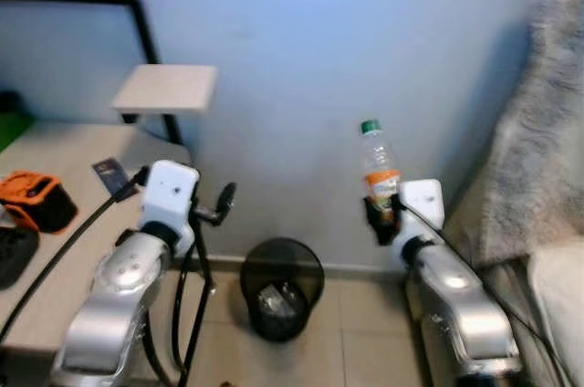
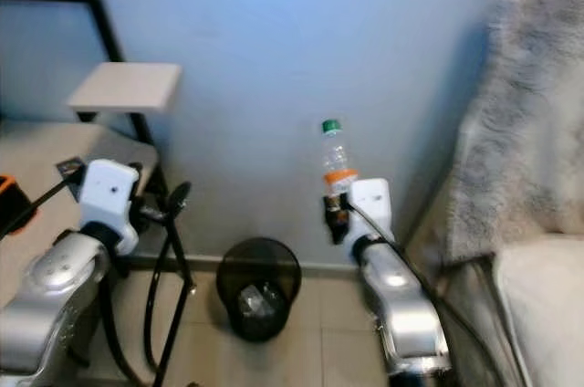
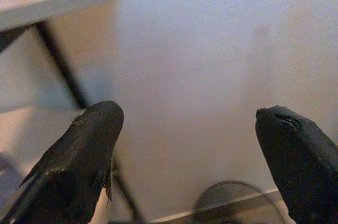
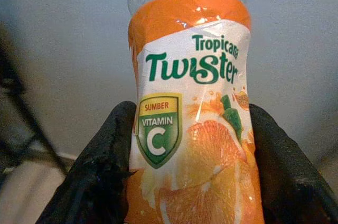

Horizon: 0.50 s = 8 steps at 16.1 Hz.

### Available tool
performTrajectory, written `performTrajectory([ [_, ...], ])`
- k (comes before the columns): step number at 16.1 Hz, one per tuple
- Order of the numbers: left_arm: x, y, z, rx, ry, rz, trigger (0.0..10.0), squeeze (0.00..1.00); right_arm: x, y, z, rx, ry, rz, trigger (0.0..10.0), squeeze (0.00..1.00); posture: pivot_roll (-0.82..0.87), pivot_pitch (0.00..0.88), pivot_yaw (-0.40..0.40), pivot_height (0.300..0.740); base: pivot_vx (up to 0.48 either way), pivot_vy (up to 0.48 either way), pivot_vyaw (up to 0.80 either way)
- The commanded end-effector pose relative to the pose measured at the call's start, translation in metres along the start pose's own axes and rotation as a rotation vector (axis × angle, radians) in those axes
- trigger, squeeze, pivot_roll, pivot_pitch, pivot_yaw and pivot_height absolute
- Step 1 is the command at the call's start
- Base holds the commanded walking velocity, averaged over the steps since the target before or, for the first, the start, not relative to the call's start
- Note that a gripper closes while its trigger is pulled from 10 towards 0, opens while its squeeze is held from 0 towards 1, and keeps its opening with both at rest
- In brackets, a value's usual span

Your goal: Clean up the room

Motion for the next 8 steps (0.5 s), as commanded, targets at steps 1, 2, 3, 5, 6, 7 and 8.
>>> performTrajectory([
  [1,-0.0019,0.0044,-0.0031,0.000,-0.010,-0.014,10.0,0.00,0.0014,0.0030,-0.0078,0.008,-0.019,-0.007,10.0,0.00,-0.07,0.000,-0.021,0.740,0.386,0.000,0.00],
  [2,-0.0020,0.0044,-0.0032,-0.001,-0.009,-0.013,10.0,0.00,0.0014,0.0029,-0.0079,0.008,-0.019,-0.007,10.0,0.00,-0.07,0.000,-0.021,0.740,0.386,0.000,0.00],
  [3,-0.0020,0.0044,-0.0033,-0.001,-0.010,-0.013,10.0,0.00,0.0013,0.0028,-0.0082,0.010,-0.019,-0.005,10.0,0.00,-0.07,0.000,-0.020,0.740,0.386,0.000,0.00],
  [5,-0.0020,0.0042,-0.0035,-0.002,-0.012,-0.012,10.0,0.00,0.0015,0.0009,-0.0066,0.036,0.007,0.007,10.0,0.00,-0.07,0.000,-0.020,0.740,0.382,0.000,0.00],
  [6,-0.0018,0.0039,-0.0037,-0.003,-0.015,-0.010,10.0,0.00,0.0022,-0.0016,-0.0044,0.061,0.036,0.019,10.0,0.00,-0.07,0.000,-0.020,0.740,0.382,0.000,0.00],
  [7,-0.0012,0.0022,-0.0046,-0.010,-0.028,-0.001,10.0,0.00,0.0031,-0.0041,-0.0020,0.094,0.074,0.033,10.0,0.00,-0.07,0.000,-0.020,0.740,0.386,0.000,0.00],
  [8,-0.0005,0.0000,-0.0060,-0.019,-0.045,0.011,10.0,0.00,0.0039,-0.0067,-0.0007,0.112,0.100,0.050,10.0,0.00,-0.07,0.000,-0.020,0.740,0.382,0.000,0.00],
])
Point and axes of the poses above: a point about 5 cm out from each wrist's last joint towards the gripper, its own x axis pointing back from the gripper into the wrist, its own y axis along the axis of the wrist's last joint, z = x × y, the point moved 3 cm from there along -x, pointing out of the wrist towards the gripper, and after that the axes turned 5 degrees about x, right-handed, at the moved point
